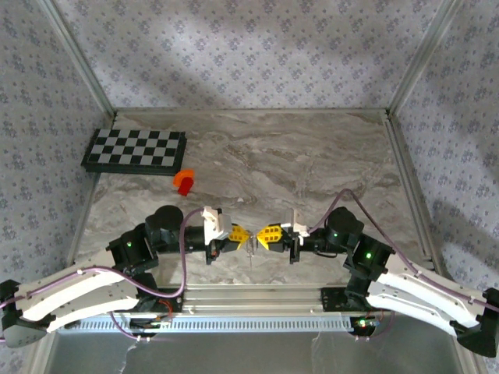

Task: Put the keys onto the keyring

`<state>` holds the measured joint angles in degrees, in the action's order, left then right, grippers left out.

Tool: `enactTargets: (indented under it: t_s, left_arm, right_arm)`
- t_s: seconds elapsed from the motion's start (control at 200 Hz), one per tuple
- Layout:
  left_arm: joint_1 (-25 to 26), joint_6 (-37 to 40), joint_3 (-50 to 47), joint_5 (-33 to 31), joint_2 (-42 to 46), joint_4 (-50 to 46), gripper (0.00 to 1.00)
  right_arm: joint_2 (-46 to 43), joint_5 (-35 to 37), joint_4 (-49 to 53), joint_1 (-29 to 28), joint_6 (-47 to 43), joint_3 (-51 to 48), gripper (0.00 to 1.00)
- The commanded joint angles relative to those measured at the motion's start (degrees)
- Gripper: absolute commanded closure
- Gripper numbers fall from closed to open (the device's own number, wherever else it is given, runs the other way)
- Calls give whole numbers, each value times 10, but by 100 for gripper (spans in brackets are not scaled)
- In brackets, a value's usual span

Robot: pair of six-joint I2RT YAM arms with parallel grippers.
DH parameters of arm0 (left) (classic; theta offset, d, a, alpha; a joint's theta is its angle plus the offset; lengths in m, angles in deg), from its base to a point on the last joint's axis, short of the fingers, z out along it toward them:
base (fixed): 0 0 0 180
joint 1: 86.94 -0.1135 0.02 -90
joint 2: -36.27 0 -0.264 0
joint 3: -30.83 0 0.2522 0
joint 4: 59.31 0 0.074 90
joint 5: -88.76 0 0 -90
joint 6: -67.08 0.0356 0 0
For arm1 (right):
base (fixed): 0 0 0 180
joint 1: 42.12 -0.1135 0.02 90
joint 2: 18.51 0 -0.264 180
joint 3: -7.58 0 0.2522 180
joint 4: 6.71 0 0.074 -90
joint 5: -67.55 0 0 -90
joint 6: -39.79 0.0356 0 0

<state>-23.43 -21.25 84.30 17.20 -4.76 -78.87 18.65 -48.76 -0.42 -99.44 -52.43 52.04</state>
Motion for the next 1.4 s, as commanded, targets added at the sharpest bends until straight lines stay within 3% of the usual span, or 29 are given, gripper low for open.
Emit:
enactTargets:
  t_s: [0.0,0.825,1.049,1.394]
  left_arm:
    - [4,7,21,5,0,18,100]
    - [4,10,31,-12,-3,-5,100]
    - [4,7,25,-138,3,-26,100]
    - [2,11,-23,-192,21,6,100]
  right_arm:
    - [1,-1,-25,-5,-5,17,100]
    - [-3,6,-33,-10,-3,18,100]
    - [-30,76,44,-7,8,9,100]
    - [-4,91,56,19,53,-35,100]
